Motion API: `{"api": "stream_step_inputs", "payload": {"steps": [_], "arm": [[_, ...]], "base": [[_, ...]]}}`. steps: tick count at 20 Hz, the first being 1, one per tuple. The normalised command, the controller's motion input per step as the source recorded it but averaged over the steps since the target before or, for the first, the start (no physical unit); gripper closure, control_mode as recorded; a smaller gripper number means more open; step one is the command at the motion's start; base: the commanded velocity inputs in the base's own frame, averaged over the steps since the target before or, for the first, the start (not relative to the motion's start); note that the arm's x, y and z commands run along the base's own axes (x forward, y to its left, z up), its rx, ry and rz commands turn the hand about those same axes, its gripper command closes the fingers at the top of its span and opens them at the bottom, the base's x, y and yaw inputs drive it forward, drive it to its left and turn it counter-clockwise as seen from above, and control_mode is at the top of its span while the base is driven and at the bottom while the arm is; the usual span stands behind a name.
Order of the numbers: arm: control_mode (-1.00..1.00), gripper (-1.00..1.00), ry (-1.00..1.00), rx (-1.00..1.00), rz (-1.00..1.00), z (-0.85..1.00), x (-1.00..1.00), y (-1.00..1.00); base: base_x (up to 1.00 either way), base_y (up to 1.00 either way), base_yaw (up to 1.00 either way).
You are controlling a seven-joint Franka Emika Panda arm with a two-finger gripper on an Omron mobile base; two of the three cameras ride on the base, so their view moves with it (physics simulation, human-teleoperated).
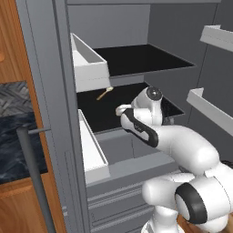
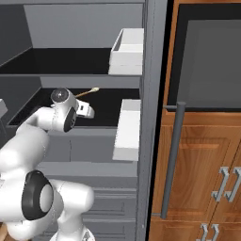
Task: Pick the two oranges from the fridge and place them on the plate next to the blender to make a fruit smoothie.
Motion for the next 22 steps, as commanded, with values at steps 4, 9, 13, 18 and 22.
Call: {"api": "stream_step_inputs", "payload": {"steps": [4, 9, 13, 18, 22], "arm": [[-1.0, -1.0, 0.0, 0.0, 0.0, -0.12, 0.51, 0.06], [-1.0, -1.0, 0.0, 0.0, 0.0, -0.05, 0.32, 0.03], [-1.0, -1.0, 0.0, 0.0, 0.0, -0.21, 0.28, 0.03], [-1.0, -1.0, 0.0, 0.0, 0.0, -0.2, 0.39, 0.04], [-1.0, -1.0, 0.0, 0.0, 0.0, -0.16, 0.3, 0.01]], "base": [[0.0, 0.0, 0.0], [0.0, 0.0, 0.0], [0.0, 0.0, 0.0], [0.0, 0.0, 0.0], [0.0, 0.0, 0.0]]}}
